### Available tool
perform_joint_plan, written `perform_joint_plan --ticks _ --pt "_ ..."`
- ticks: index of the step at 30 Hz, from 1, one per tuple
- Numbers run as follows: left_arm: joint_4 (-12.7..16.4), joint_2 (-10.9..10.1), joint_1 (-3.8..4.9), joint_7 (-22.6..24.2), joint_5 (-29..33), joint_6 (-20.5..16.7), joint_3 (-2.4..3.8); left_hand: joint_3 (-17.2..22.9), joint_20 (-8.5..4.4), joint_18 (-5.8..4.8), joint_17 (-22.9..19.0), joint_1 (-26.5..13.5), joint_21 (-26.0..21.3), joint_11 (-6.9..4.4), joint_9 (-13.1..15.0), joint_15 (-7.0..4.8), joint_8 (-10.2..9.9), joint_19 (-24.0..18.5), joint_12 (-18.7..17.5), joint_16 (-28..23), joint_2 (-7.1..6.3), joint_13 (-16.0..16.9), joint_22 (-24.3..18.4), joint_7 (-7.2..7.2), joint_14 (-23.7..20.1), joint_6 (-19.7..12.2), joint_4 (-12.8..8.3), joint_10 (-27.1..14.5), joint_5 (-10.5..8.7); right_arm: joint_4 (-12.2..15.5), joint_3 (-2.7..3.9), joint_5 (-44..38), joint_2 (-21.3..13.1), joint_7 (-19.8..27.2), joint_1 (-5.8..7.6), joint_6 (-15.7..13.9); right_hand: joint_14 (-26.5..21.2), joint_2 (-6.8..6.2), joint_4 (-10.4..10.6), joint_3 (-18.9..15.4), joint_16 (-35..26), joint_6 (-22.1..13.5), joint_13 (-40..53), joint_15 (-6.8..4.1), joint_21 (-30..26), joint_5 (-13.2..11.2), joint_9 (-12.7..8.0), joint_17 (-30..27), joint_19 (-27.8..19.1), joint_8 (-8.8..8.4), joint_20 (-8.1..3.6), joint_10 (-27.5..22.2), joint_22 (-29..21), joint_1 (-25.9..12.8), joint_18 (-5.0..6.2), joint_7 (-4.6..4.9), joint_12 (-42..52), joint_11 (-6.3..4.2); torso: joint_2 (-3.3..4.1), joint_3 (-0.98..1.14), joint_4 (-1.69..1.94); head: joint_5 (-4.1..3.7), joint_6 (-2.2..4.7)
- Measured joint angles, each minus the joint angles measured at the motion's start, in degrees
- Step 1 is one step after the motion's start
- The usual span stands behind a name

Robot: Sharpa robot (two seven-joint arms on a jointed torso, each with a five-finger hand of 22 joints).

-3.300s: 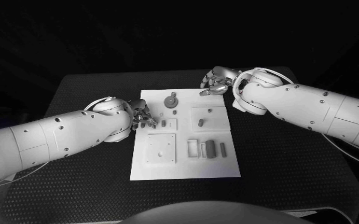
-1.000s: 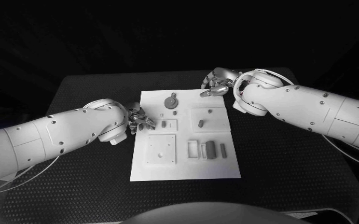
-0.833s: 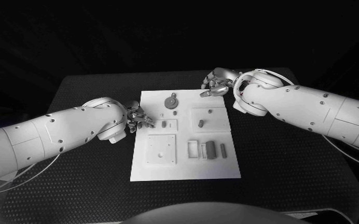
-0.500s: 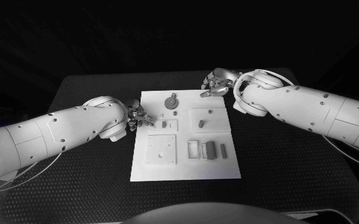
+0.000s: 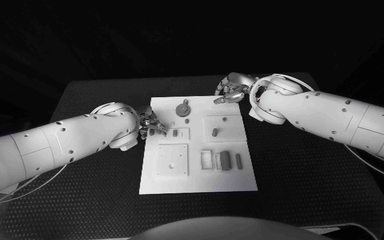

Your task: Assemble the parts on the task board

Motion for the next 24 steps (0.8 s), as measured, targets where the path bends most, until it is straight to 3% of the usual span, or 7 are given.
perform_joint_plan --ticks 24 --pt "-0.2 0.4 0.0 -0.1 -2.7 1.6 -0.02 0.0 0.04 0.0 0.0 -0.1 0.0 0.0 0.0 0.2 -0.1 0.0 -0.2 0.0 0.08 0.0 0.0 -0.04 0.0 0.0 0.0 0.0 0.14 0.0 0.0 0.0 0.0 0.0 0.0 0.0 0.0 0.0 0.0 0.0 0.0 0.1 0.0 0.0 0.0 0.0 0.0 0.0 0.0 0.0 0.0 0.0 0.0 0.0 -0.01 -0.12 0.0 0.0 0.01 -0.02 0.01 -0.09 -0.26"
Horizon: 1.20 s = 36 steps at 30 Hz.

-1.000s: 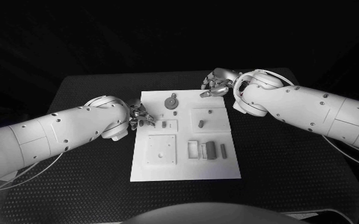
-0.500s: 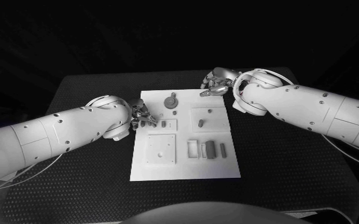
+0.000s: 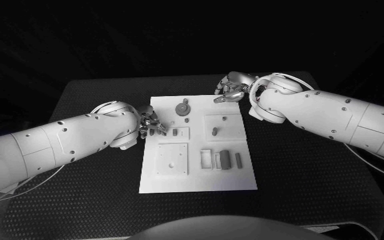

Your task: Assemble the parts on the task board

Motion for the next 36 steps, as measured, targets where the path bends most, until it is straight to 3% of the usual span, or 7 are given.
perform_joint_plan --ticks 36 --pt "-0.4 1.0 0.04 -0.5 -2.3 1.0 -0.1 0.0 0.19 0.0 0.0 -0.1 0.0 0.0 0.3 -0.26 -0.3 -0.2 0.0 0.0 0.11 0.0 0.0 0.13 -0.1 0.1 0.0 0.0 -0.08 0.0 0.0 0.0 0.0 0.0 -0.01 0.0 0.0 0.0 0.0 0.0 0.0 -0.1 0.0 0.0 0.0 0.0 0.0 0.0 0.0 0.0 0.01 0.0 0.0 0.0 0.01 0.12 0.0 0.0 -0.01 0.03 -0.01 -0.08 -0.09"
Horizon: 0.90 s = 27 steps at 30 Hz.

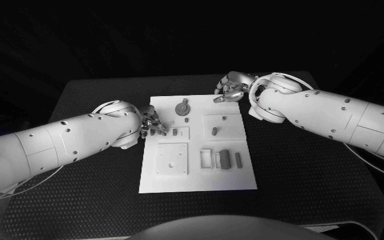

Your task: Assemble the parts on the task board

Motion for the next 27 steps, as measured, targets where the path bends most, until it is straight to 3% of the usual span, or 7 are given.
perform_joint_plan --ticks 15,19,23,25,27 --pt "-0.1 0.4 0.03 -0.5 0.4 -0.3 -0.14 0.7 -0.1 0.0 0.0 0.0 0.0 0.0 0.7 0.19 -0.9 0.3 0.0 0.0 0.04 0.0 0.0 -0.09 0.2 0.7 0.7 0.4 0.37 0.0 0.0 0.0 0.0 0.0 0.0 0.0 0.0 0.0 0.0 0.0 0.0 0.0 0.0 0.0 0.0 0.0 0.0 0.0 0.2 0.0 -0.15 0.0 0.0 0.0 0.0 0.0 0.0 0.0 0.0 -0.03 0.01 0.0 -0.02" --pt "-0.2 0.3 0.0 -0.5 1.2 -0.6 -0.17 1.5 -0.02 0.0 0.0 -0.1 0.0 0.0 1.2 0.17 -1.6 0.4 0.0 0.0 0.02 0.0 0.0 -0.09 0.2 0.7 1.5 0.4 -0.73 0.0 0.0 0.0 0.0 0.0 0.0 0.0 0.0 0.0 0.0 0.0 0.0 -0.1 0.0 0.0 0.0 0.0 0.0 0.0 0.2 0.0 -0.14 0.0 0.0 0.0 0.0 0.07 0.0 0.0 -0.01 -0.02 0.01 -0.04 -0.02" --pt "-0.2 0.2 -0.04 -0.4 2.0 -0.9 -0.23 2.5 -0.02 0.0 0.0 -1.7 0.0 0.0 1.6 0.16 -2.1 0.4 0.0 0.0 -1.52 0.0 0.0 -0.1 0.2 0.7 1.9 0.4 -1.16 0.0 0.0 0.0 0.0 0.0 0.0 0.0 0.0 0.0 0.0 0.0 0.0 -0.1 0.0 0.0 0.0 0.0 0.0 0.0 0.1 0.0 -0.14 0.0 0.0 0.0 0.0 0.06 0.0 0.0 -0.01 -0.03 0.01 -0.05 -0.02" --pt "-0.2 0.2 -0.08 -0.4 2.4 -1.0 -0.25 5.1 -0.04 0.0 0.0 -3.1 0.0 0.0 1.8 0.16 -2.5 0.4 -0.2 0.0 -2.78 0.0 0.0 -0.1 0.2 0.7 0.2 0.4 -3.22 0.0 0.0 0.0 0.0 0.0 0.0 0.0 0.0 0.0 0.0 0.0 0.0 -0.1 0.0 0.0 0.0 0.0 0.0 0.0 0.1 0.0 -0.14 0.0 0.0 0.0 0.0 0.06 0.0 0.0 -0.01 -0.03 0.01 -0.05 -0.02" --pt "-0.2 0.2 -0.09 -0.3 2.7 -1.2 -0.26 5.5 -0.14 -0.01 -0.1 -4.1 -0.2 0.0 2.1 0.16 -2.7 0.3 -0.2 0.0 -3.78 0.0 0.0 -0.1 0.2 0.7 0.6 0.4 -4.67 0.0 0.0 0.0 0.0 0.0 0.0 0.0 0.0 0.0 0.0 0.0 0.0 -0.1 0.0 0.0 0.0 0.0 0.0 0.0 0.1 0.0 -0.14 0.0 0.0 0.0 0.0 0.06 0.0 0.0 -0.01 -0.03 0.02 -0.06 -0.03"
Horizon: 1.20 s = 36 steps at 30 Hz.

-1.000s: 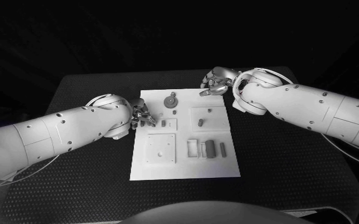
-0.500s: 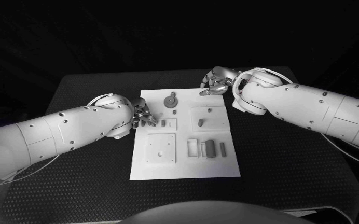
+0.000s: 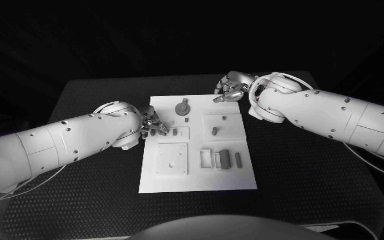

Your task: Assemble the parts on the task board

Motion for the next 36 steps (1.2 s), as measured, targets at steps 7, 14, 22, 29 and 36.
perform_joint_plan --ticks 7,14,22,29,36 --pt "0.1 -0.1 -0.01 0.4 1.0 -0.4 0.03 0.4 -0.22 0.0 0.0 -2.7 -0.2 0.0 0.8 -0.11 -0.7 -0.2 0.0 0.0 -2.74 0.1 0.0 -0.01 -0.1 0.0 4.0 0.0 -4.15 0.0 0.0 0.0 0.0 0.0 0.0 0.0 0.0 0.0 0.0 0.0 0.0 0.0 0.0 0.0 0.0 0.0 0.0 0.0 0.0 0.0 0.0 0.0 0.0 0.0 0.0 -0.01 0.0 0.0 0.0 0.0 0.0 -0.04 -0.01" --pt "0.0 -0.3 -0.01 0.6 1.6 -0.7 0.04 0.6 -0.21 0.01 0.0 -3.0 -0.4 0.0 1.1 -0.22 -0.7 -0.2 0.0 0.0 -3.03 0.2 0.0 -0.03 -0.2 0.0 5.0 0.0 -4.15 0.0 0.0 0.0 0.0 0.0 0.0 0.0 0.0 0.0 0.0 0.0 0.0 -0.1 0.0 0.0 0.0 0.0 0.0 0.0 0.0 0.0 0.01 0.0 0.0 0.0 -0.01 -0.11 0.0 0.0 0.0 0.0 -0.01 -0.04 -0.01" --pt "0.0 -0.6 -0.02 0.8 2.2 -1.0 0.05 0.7 -0.27 0.0 0.0 -3.3 -0.4 0.0 1.3 -0.3 -0.9 -0.1 0.0 0.0 -3.33 0.3 0.0 -0.08 -0.3 -0.1 5.6 0.0 -4.15 0.0 0.0 0.0 -0.1 0.0 0.0 0.0 0.0 0.0 0.0 0.0 0.0 0.0 0.0 0.0 0.0 0.0 0.0 0.0 0.0 0.0 0.02 0.0 0.0 0.0 -0.01 -0.17 0.0 0.0 0.0 -0.03 -0.01 -0.08 -0.02" --pt "0.2 -1.1 -0.02 0.9 2.4 -1.2 0.05 0.7 -0.43 0.0 0.0 -3.3 -0.4 0.0 1.6 -0.3 -0.9 0.0 0.0 0.0 -3.9 0.3 0.0 -0.09 -0.3 0.3 6.2 0.0 -4.46 0.0 0.0 0.1 -0.1 0.0 0.0 0.0 0.0 0.0 0.0 0.0 0.0 0.0 0.0 0.0 0.0 0.0 0.0 0.0 0.0 0.0 0.02 0.0 0.0 0.0 0.0 -0.19 0.0 0.0 0.0 -0.01 0.0 -0.09 -0.04" --pt "0.8 -2.8 -0.02 1.8 3.9 -2.2 0.2 1.1 -0.42 0.01 -0.1 -3.2 -0.9 -0.04 2.2 -0.29 -1.7 0.0 -0.3 -0.5 -5.56 0.3 0.0 -0.07 -0.3 0.3 8.4 -0.5 -7.23 0.0 0.0 0.1 -0.1 0.0 -0.01 0.0 0.0 0.0 0.0 0.0 0.0 0.0 0.0 0.0 0.0 0.0 -0.1 0.0 0.0 0.19 0.03 0.0 0.0 0.0 0.0 -0.21 0.0 0.0 0.01 0.0 0.0 -0.1 -0.03"
